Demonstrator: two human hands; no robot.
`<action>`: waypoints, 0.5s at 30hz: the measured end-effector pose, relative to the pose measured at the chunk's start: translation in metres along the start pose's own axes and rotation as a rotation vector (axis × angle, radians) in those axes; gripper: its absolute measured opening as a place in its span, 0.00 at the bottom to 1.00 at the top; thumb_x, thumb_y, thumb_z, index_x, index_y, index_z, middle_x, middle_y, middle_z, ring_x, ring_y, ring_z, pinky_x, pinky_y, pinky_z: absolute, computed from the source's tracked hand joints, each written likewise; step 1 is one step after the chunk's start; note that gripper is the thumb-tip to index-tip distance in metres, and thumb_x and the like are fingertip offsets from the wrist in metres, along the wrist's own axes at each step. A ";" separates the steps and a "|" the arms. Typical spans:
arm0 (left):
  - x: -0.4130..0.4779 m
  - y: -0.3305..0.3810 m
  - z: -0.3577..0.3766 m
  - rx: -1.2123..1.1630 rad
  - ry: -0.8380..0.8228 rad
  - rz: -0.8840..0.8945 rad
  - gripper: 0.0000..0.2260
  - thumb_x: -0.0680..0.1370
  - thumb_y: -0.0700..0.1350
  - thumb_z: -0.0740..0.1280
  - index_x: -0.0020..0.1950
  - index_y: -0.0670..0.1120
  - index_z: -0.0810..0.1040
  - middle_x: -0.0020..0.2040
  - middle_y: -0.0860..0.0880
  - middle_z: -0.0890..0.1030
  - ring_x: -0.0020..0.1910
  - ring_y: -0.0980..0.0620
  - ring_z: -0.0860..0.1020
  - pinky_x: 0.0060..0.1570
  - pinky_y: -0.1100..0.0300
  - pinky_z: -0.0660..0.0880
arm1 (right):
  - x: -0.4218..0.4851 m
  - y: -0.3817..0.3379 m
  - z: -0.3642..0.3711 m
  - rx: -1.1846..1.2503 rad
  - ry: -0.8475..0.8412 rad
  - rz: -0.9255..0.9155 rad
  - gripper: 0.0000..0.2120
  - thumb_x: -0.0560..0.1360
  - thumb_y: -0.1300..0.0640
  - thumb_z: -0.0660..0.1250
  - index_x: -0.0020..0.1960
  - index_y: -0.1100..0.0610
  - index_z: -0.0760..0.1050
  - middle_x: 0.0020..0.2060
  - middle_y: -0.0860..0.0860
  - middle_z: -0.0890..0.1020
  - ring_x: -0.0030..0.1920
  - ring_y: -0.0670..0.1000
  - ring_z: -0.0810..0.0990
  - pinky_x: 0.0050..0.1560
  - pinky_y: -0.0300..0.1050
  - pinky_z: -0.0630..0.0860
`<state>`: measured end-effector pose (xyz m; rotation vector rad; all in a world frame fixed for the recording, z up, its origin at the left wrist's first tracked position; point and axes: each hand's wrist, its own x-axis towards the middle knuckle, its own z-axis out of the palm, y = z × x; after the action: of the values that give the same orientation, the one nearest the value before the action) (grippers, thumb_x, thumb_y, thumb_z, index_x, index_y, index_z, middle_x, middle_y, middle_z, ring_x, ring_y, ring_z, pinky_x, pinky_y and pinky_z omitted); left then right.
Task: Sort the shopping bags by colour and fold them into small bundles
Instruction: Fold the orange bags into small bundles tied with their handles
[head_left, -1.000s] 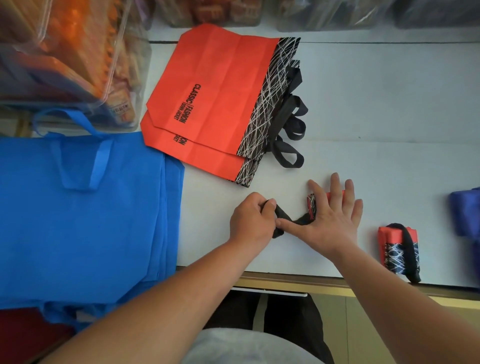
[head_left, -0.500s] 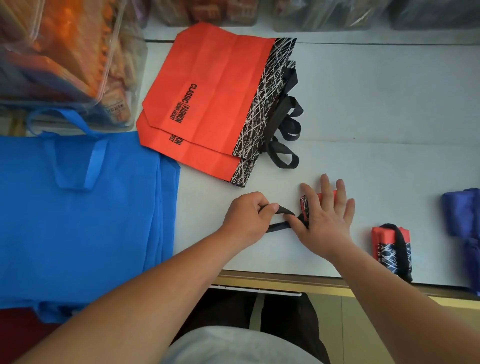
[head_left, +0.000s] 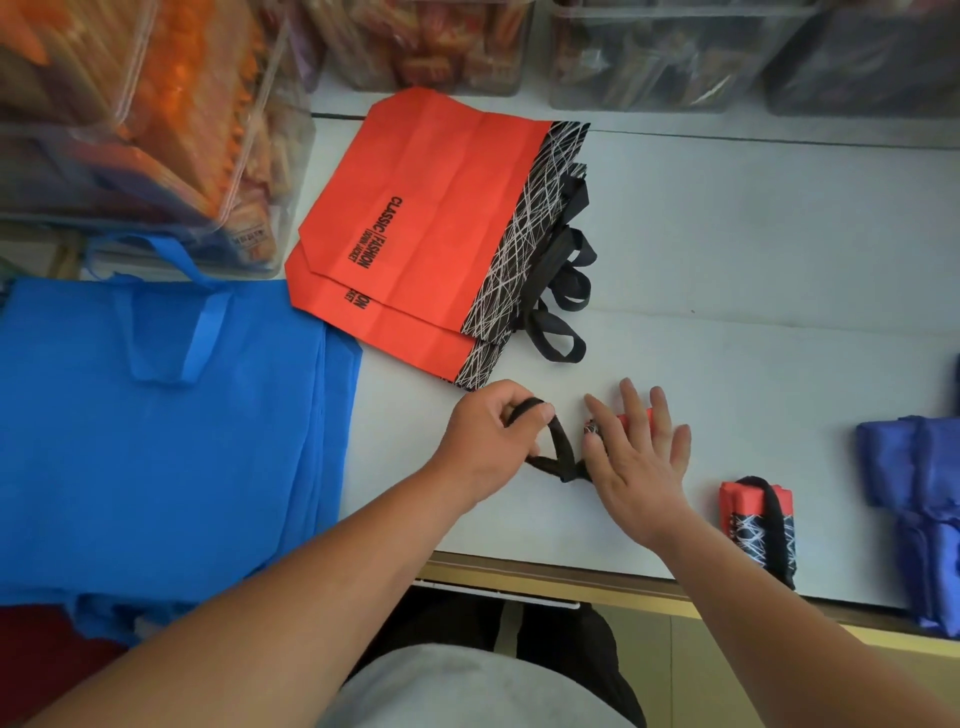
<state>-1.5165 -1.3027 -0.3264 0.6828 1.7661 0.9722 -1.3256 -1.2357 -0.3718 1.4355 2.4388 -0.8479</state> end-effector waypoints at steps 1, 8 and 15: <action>-0.002 -0.001 0.003 0.017 0.038 -0.013 0.05 0.80 0.45 0.71 0.46 0.44 0.80 0.34 0.49 0.78 0.33 0.52 0.83 0.41 0.55 0.80 | -0.003 0.002 -0.003 0.026 -0.003 -0.006 0.33 0.78 0.31 0.31 0.81 0.35 0.47 0.81 0.43 0.37 0.78 0.48 0.26 0.78 0.63 0.34; -0.023 -0.007 0.020 0.102 0.206 -0.079 0.09 0.77 0.55 0.70 0.42 0.51 0.77 0.33 0.51 0.76 0.38 0.40 0.82 0.43 0.42 0.81 | -0.019 0.007 -0.029 0.176 0.188 0.396 0.41 0.73 0.30 0.67 0.76 0.53 0.63 0.67 0.58 0.70 0.66 0.62 0.72 0.61 0.61 0.76; -0.042 0.001 0.031 0.080 0.301 -0.141 0.09 0.79 0.51 0.70 0.42 0.50 0.77 0.33 0.47 0.77 0.34 0.44 0.82 0.43 0.42 0.81 | 0.016 0.005 -0.046 0.384 -0.001 0.402 0.38 0.62 0.37 0.81 0.62 0.58 0.75 0.55 0.54 0.76 0.53 0.57 0.79 0.54 0.56 0.81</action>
<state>-1.4723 -1.3262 -0.3122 0.4702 2.0962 0.9490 -1.3244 -1.1960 -0.3426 1.9608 1.9436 -1.2507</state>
